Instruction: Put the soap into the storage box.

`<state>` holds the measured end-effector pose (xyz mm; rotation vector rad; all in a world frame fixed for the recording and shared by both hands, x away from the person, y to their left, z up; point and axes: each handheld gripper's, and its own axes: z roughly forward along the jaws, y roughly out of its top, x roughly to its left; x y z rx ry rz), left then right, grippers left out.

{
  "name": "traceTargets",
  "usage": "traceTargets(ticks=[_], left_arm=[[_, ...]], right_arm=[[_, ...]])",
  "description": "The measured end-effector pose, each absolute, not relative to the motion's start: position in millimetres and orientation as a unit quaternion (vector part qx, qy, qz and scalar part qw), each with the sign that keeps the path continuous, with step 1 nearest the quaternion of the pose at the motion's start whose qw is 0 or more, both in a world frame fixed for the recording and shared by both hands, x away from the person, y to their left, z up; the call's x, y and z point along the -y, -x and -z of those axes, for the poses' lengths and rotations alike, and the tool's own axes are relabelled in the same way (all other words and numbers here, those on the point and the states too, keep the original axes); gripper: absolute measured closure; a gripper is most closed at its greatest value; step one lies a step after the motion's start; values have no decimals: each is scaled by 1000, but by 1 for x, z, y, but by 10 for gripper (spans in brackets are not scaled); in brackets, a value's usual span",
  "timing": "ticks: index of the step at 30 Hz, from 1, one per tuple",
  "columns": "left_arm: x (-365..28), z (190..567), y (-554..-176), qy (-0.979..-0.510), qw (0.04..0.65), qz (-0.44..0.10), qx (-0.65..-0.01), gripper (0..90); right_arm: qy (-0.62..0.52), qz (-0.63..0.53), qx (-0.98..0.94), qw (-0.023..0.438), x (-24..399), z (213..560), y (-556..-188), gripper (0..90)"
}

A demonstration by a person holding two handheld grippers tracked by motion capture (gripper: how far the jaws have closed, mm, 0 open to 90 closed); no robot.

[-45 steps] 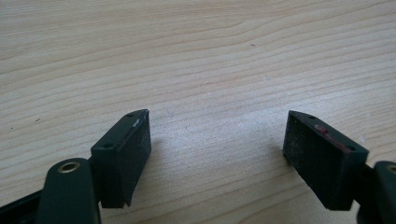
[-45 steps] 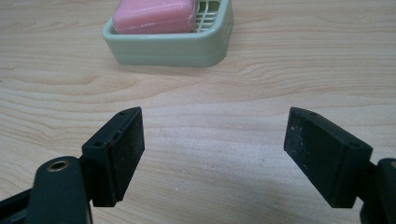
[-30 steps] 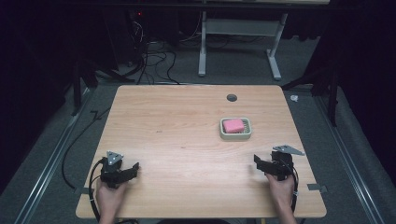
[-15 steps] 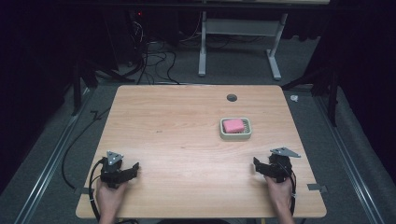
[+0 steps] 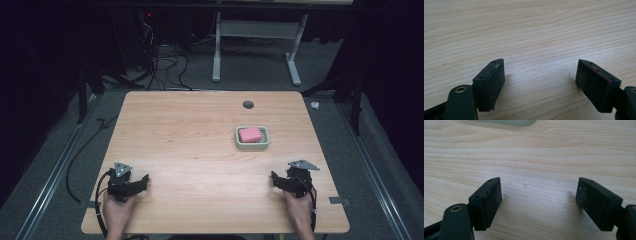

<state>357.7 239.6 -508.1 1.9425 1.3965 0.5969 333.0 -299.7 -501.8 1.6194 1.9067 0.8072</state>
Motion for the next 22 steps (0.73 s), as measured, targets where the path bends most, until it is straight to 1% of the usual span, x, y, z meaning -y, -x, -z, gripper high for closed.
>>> traceTargets(ticks=[12,22], left_arm=[[-240,508,-358,-743,332,-228,-534,238],[-240,508,-358,-743,332,-228,-534,238]], right_arm=[[-580,-295,-717,250,302,502,-333,191],[-579,-296,-717,250,302,502,-334,191]])
